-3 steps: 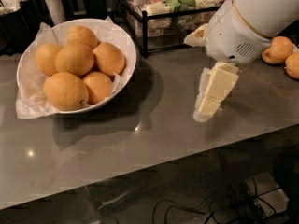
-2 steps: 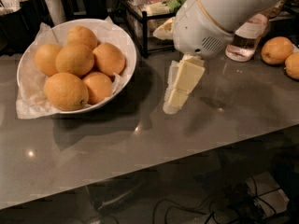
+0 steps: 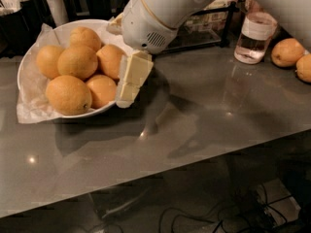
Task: Pick orange from white bowl
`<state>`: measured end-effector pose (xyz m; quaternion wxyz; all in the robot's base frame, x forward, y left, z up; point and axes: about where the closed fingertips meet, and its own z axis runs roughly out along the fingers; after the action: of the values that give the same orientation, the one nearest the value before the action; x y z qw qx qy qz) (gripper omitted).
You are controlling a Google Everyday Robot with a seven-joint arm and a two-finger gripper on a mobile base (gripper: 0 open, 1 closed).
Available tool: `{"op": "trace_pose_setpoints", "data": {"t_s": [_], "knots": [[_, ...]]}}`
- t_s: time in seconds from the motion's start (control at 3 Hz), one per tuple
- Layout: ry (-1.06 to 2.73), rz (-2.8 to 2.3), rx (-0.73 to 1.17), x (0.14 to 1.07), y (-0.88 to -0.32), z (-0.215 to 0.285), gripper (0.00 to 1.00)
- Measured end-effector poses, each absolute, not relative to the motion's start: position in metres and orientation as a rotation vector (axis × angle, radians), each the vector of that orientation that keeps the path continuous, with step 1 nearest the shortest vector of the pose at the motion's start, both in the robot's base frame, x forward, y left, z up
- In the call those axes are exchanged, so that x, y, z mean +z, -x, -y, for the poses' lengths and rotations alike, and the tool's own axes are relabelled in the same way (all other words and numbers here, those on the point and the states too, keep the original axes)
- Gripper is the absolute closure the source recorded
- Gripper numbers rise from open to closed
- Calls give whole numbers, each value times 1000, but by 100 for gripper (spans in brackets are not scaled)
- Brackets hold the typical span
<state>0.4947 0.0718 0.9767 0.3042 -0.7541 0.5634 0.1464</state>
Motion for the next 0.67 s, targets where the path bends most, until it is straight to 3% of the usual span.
{"op": "trace_pose_setpoints", "data": {"t_s": [0.67], "knots": [[2037,-1406,433,987,-496,-111,0]]}}
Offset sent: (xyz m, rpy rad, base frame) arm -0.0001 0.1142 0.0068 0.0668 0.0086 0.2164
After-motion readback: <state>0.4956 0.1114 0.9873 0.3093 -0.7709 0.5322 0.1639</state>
